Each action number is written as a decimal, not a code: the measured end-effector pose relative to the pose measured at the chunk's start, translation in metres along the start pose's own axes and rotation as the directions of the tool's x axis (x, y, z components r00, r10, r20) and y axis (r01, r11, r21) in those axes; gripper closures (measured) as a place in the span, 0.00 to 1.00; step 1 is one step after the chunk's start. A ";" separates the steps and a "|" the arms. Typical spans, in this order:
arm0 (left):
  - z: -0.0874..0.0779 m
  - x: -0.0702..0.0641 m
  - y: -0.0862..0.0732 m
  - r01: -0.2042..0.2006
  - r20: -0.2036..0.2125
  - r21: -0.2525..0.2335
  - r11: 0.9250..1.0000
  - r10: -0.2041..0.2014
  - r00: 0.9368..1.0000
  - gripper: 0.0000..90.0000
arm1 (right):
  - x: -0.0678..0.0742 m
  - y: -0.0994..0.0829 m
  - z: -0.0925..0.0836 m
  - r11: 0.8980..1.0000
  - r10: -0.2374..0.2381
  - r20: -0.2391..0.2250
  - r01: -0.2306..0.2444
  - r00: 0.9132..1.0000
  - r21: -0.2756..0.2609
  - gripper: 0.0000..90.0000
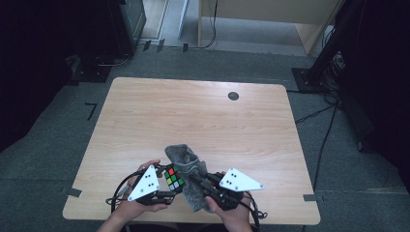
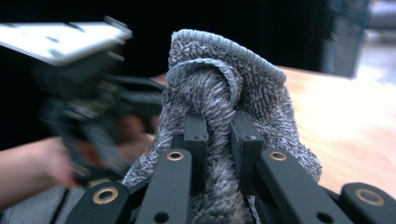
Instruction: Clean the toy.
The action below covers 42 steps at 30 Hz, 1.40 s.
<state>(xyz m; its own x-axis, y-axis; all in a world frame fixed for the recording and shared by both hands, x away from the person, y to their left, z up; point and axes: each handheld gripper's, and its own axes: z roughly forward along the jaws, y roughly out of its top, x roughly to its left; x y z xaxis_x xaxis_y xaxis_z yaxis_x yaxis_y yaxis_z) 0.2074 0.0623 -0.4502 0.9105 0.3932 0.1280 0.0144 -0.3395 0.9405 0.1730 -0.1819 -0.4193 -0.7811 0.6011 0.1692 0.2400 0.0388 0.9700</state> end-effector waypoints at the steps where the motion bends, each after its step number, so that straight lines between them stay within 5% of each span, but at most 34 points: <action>1: -0.001 -0.002 0.002 -0.007 -0.006 0.003 1.000 0.007 1.000 0.38 | 0.005 0.000 0.003 0.999 -0.043 0.013 0.042 0.999 0.019 0.89; 4: -0.002 -0.001 0.002 -0.006 -0.007 0.003 1.000 0.006 1.000 0.38 | -0.005 -0.007 0.004 1.000 -0.009 0.033 0.008 0.999 0.030 0.89; 7: -0.006 0.003 0.003 0.033 0.002 -0.044 0.999 -0.033 0.999 0.38 | -0.031 -0.024 0.006 0.992 -0.002 0.165 -0.019 0.986 0.128 0.89; 8: -0.008 0.006 0.004 0.043 -0.003 -0.054 0.998 -0.043 0.999 0.38 | -0.050 -0.033 0.000 0.988 0.056 0.249 -0.089 0.967 0.126 0.89; 9: -0.011 0.011 0.003 0.057 -0.020 -0.059 0.997 -0.058 0.998 0.38 | -0.058 -0.035 -0.004 0.987 0.079 0.279 -0.114 0.957 0.111 0.89; 10: -0.011 0.011 0.003 0.057 -0.020 -0.059 0.997 -0.058 0.998 0.38 | -0.058 -0.035 -0.004 0.987 0.079 0.279 -0.114 0.957 0.111 0.89; 11: -0.012 0.014 0.002 0.070 -0.028 -0.058 0.996 -0.071 0.997 0.38 | -0.063 -0.035 -0.009 0.988 0.087 0.310 -0.122 0.947 0.096 0.89; 12: -0.014 0.022 -0.002 0.119 -0.034 -0.066 0.991 -0.122 0.992 0.38 | -0.071 -0.030 -0.019 0.991 0.082 0.371 -0.115 0.925 0.066 0.88; 13: -0.014 0.022 -0.002 0.119 -0.034 -0.066 0.991 -0.122 0.992 0.38 | -0.071 -0.030 -0.019 0.991 0.082 0.371 -0.115 0.925 0.066 0.88; 14: -0.015 0.025 -0.004 0.155 -0.033 -0.074 0.985 -0.158 0.987 0.38 | -0.074 -0.029 -0.023 0.994 0.060 0.403 -0.093 0.913 0.061 0.88; 15: -0.016 0.032 -0.006 0.216 -0.039 -0.089 0.972 -0.220 0.975 0.38 | -0.080 -0.031 -0.027 0.995 -0.005 0.475 -0.041 0.880 0.086 0.87; 17: -0.016 0.034 -0.007 0.230 -0.047 -0.090 0.969 -0.235 0.971 0.38 | -0.085 -0.034 -0.028 0.994 -0.013 0.490 -0.044 0.872 0.104 0.87; 18: -0.016 0.035 -0.007 0.233 -0.055 -0.086 0.969 -0.238 0.970 0.38 | -0.094 -0.044 -0.027 0.988 0.012 0.499 -0.088 0.866 0.127 0.86; 21: -0.016 0.034 -0.007 0.229 -0.060 -0.081 0.970 -0.234 0.970 0.38 | -0.100 -0.054 -0.020 0.976 0.006 0.503 -0.113 0.864 0.184 0.85; 22: -0.015 0.033 -0.006 0.223 -0.058 -0.078 0.972 -0.228 0.972 0.38 | -0.103 -0.062 -0.013 0.966 -0.001 0.489 -0.126 0.872 0.227 0.83; 23: -0.015 0.033 -0.006 0.223 -0.058 -0.078 0.972 -0.228 0.972 0.38 | -0.103 -0.062 -0.013 0.966 -0.001 0.489 -0.126 0.872 0.227 0.83; 25: -0.014 0.033 -0.006 0.221 -0.058 -0.075 0.972 -0.226 0.972 0.38 | -0.106 -0.070 -0.005 0.956 -0.008 0.452 -0.126 0.892 0.266 0.69; 26: -0.014 0.033 -0.006 0.224 -0.058 -0.074 0.972 -0.228 0.972 0.38 | -0.106 -0.070 -0.005 0.956 -0.008 0.452 -0.126 0.892 0.266 0.69; 27: -0.014 0.035 -0.007 0.240 -0.062 -0.069 0.968 -0.244 0.968 0.38 | -0.103 -0.069 -0.004 0.964 -0.037 0.451 -0.088 0.892 0.253 0.54; 30: -0.015 0.039 -0.008 0.269 -0.073 -0.066 0.961 -0.273 0.959 0.38 | -0.097 -0.063 -0.005 0.974 -0.060 0.437 -0.043 0.898 0.221 0.45; 31: -0.016 0.042 -0.008 0.297 -0.072 -0.071 0.952 -0.302 0.951 0.38 | -0.089 -0.054 -0.006 0.983 -0.074 0.399 0.000 0.914 0.183 0.39; 32: -0.016 0.042 -0.008 0.297 -0.072 -0.071 0.952 -0.302 0.951 0.38 | -0.089 -0.054 -0.006 0.983 -0.074 0.399 0.000 0.914 0.183 0.39; 33: -0.017 0.044 -0.008 0.308 -0.071 -0.073 0.949 -0.313 0.947 0.38 | -0.084 -0.050 -0.006 0.987 -0.080 0.371 0.021 0.925 0.162 0.37; 35: -0.017 0.046 -0.006 0.328 -0.064 -0.073 0.942 -0.333 0.941 0.38 | -0.063 -0.041 -0.001 0.988 -0.125 0.267 0.096 0.956 0.119 0.33; 36: -0.017 0.046 -0.005 0.335 -0.061 -0.072 0.940 -0.339 0.939 0.38 | -0.063 -0.041 -0.001 0.988 -0.125 0.267 0.096 0.956 0.119 0.33; 37: -0.015 0.045 -0.003 0.348 -0.052 -0.066 0.935 -0.351 0.935 0.38 | -0.048 -0.038 0.005 0.984 -0.167 0.202 0.150 0.965 0.099 0.31; 42: -0.011 0.043 0.004 0.385 -0.032 -0.031 0.923 -0.386 0.922 0.38 | -0.021 -0.035 0.018 0.972 -0.230 0.105 0.224 0.967 0.067 0.28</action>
<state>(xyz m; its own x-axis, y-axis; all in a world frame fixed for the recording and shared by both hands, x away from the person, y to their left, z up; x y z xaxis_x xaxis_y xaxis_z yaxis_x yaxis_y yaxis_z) 0.2422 0.0875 -0.4370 0.8210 0.5205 -0.2347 0.3507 -0.1352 0.9267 0.1910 -0.1816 -0.4600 -0.7507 0.6561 -0.0780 0.0969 0.2261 0.9693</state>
